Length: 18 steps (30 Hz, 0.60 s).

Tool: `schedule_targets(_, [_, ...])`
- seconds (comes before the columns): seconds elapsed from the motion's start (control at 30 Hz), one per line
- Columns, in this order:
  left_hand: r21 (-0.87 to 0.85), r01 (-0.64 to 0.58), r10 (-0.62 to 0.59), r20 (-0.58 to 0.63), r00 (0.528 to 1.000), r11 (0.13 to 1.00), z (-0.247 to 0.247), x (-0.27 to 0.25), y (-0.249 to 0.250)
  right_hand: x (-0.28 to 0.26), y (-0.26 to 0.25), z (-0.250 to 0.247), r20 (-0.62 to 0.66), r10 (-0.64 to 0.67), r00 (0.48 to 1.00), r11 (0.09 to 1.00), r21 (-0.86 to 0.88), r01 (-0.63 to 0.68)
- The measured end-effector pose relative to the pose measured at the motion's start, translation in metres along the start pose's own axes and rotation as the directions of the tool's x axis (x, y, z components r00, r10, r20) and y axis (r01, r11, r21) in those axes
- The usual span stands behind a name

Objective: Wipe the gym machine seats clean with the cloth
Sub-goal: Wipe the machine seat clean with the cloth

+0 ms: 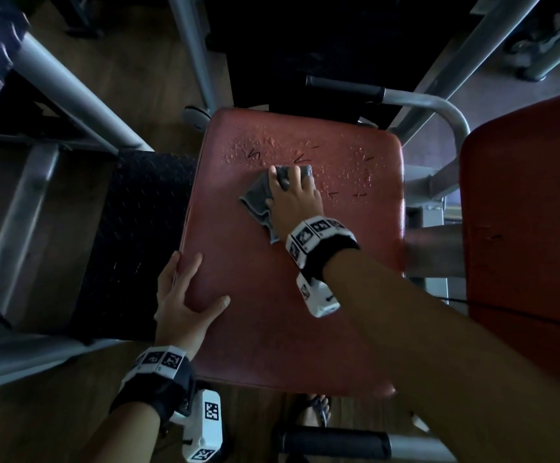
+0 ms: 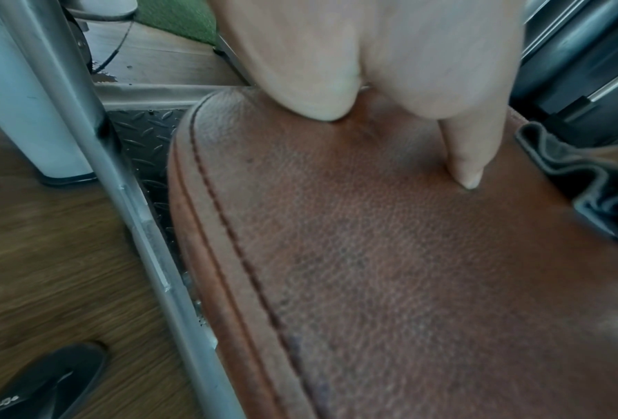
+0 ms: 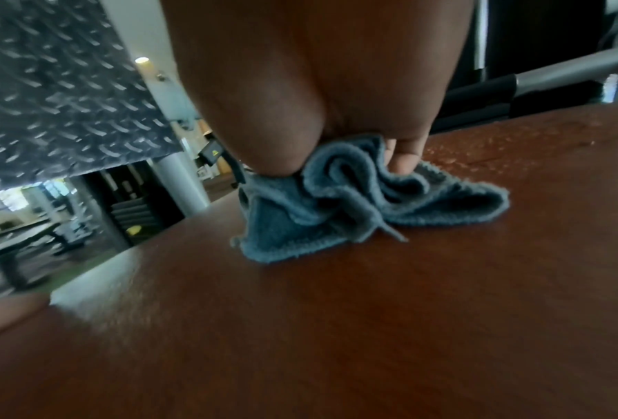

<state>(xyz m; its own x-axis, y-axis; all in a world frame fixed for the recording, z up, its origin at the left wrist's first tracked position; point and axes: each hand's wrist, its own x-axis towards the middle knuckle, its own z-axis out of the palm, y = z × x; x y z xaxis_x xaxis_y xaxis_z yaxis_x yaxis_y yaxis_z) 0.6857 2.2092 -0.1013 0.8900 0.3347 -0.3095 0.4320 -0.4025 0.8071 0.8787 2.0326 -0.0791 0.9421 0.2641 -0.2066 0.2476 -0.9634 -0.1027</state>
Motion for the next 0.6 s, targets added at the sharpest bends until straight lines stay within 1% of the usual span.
schedule_targets(0.07, [0.005, -0.004, 0.004, 0.007, 1.0, 1.0, 0.0, 0.0, 0.0, 0.003, -0.01, -0.001, -0.009, 0.065, 0.998, 0.997, 0.03, -0.064])
schedule_targets(0.1, [0.007, -0.003, 0.003, 0.008, 1.0, 1.0, 0.0, 0.0, 0.0, -0.001, -0.013, 0.0, -0.015, 0.065, 0.998, 0.998, 0.021, -0.065])
schedule_targets(0.13, [0.003, -0.004, 0.004, 0.003, 1.0, 1.0, 0.001, 0.0, 0.0, -0.007, -0.014, 0.003, -0.024, 0.031, 0.999, 1.0, -0.002, -0.031])
schedule_targets(0.23, [-0.007, -0.011, 0.011, -0.011, 1.0, 1.0, 0.0, 0.001, -0.001, -0.023, 0.001, 0.009, -0.014, -0.135, 0.991, 0.988, -0.082, 0.133])
schedule_targets(0.27, [-0.007, -0.009, 0.009, -0.011, 1.0, 1.0, 0.0, 0.0, -0.001, -0.023, 0.008, 0.009, -0.002, -0.157, 0.988, 0.983, -0.096, 0.156])
schedule_targets(0.3, [-0.006, -0.006, 0.006, -0.008, 1.0, 1.0, 0.0, 0.001, -0.001, -0.02, 0.013, 0.009, 0.002, -0.15, 0.989, 0.984, -0.097, 0.15])
schedule_targets(0.33, [-0.003, -0.005, 0.005, -0.004, 1.0, 1.0, 0.0, 0.001, 0.0, -0.015, 0.014, 0.006, 0.003, -0.116, 0.993, 0.99, -0.084, 0.115])
schedule_targets(0.43, [0.008, -0.009, 0.009, 0.006, 1.0, 1.0, 0.0, 0.0, 0.001, -0.005, 0.002, 0.0, -0.014, 0.052, 0.999, 0.999, 0.006, -0.052])
schedule_targets(0.5, [0.013, -0.008, 0.008, 0.007, 1.0, 1.0, -0.001, 0.0, 0.001, -0.006, -0.009, 0.002, -0.015, 0.123, 0.992, 0.991, 0.057, -0.122])
schedule_targets(0.53, [0.015, -0.009, 0.009, 0.004, 1.0, 1.0, -0.001, 0.0, 0.001, -0.009, -0.011, 0.004, -0.021, 0.119, 0.993, 0.991, 0.066, -0.117])
schedule_targets(0.6, [0.005, -0.004, 0.004, 0.001, 1.0, 1.0, -0.001, -0.001, 0.001, -0.019, -0.005, 0.006, -0.034, 0.051, 0.998, 0.997, 0.062, -0.048])
